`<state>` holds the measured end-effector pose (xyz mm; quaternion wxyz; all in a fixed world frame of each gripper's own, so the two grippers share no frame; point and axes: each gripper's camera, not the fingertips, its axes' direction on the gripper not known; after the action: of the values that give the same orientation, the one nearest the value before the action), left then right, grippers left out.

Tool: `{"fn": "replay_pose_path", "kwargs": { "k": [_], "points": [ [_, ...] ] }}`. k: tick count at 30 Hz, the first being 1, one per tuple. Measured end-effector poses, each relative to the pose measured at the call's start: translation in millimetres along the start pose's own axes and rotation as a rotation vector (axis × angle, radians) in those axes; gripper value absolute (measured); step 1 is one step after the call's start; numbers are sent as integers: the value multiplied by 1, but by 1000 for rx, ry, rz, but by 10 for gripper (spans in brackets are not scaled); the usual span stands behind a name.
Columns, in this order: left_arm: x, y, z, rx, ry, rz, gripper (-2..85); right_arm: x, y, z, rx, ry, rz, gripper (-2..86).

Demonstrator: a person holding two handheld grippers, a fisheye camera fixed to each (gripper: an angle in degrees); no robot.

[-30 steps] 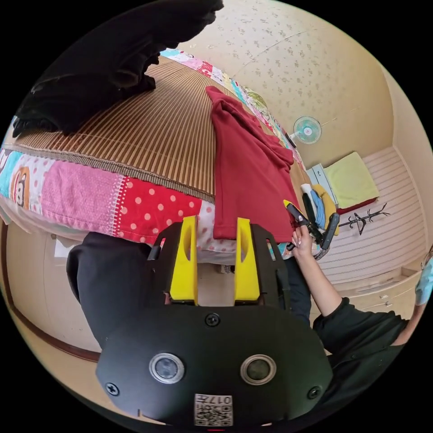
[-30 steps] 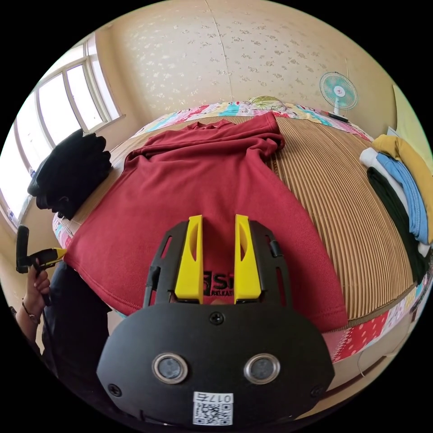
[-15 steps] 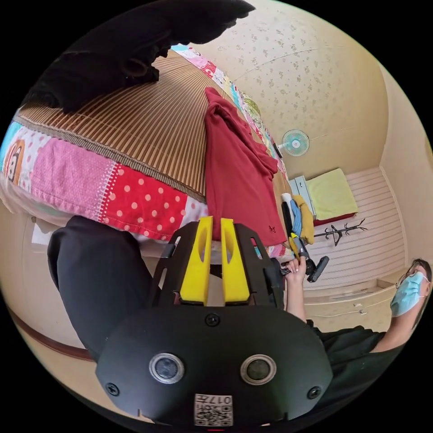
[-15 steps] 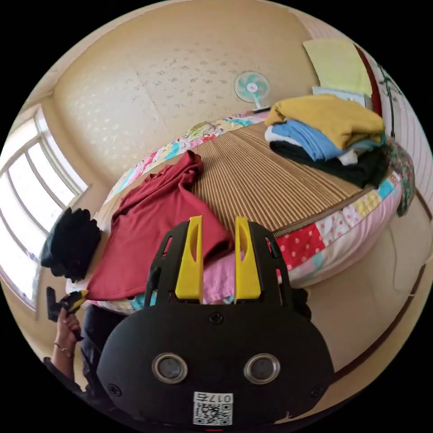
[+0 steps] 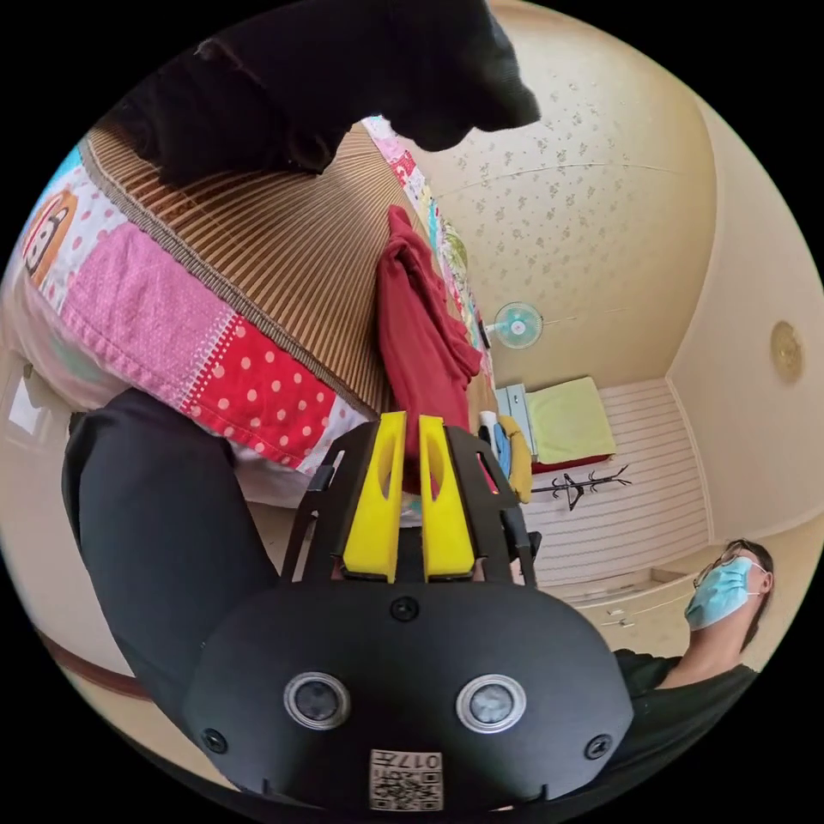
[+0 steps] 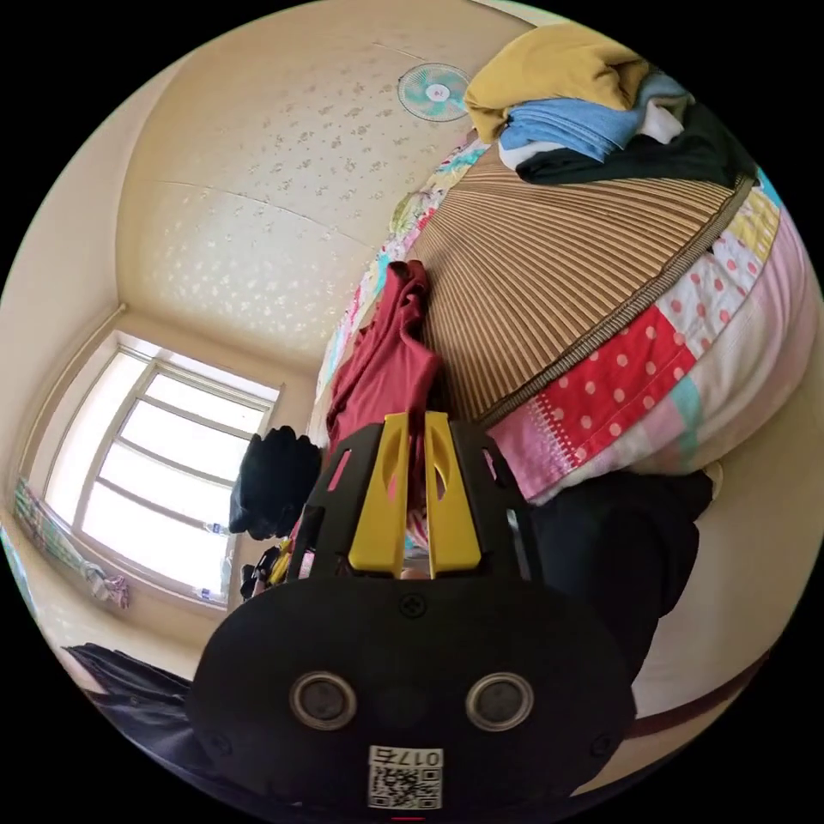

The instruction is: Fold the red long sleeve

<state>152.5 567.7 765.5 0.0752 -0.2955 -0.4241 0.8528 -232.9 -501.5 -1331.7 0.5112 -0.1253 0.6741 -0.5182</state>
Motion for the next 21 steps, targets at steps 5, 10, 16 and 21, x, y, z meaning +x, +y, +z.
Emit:
{"fn": "replay_pose_path", "kwargs": {
  "k": [5, 10, 16, 21],
  "points": [
    [29, -17, -63, 20, 233, 144, 32, -26, 16, -66, 60, -260, -178, 36],
    [57, -12, -128, -6, 487, 307, 15, -19, 44, -138, 115, -615, -236, 33],
    [5, 25, -203, 269, 945, 289, -9, 12, 70, -187, 295, -842, -202, 31],
    [-56, 54, -145, 82, 464, 108, -9, 17, 65, -145, 162, -763, -86, 30]
  ]
}}
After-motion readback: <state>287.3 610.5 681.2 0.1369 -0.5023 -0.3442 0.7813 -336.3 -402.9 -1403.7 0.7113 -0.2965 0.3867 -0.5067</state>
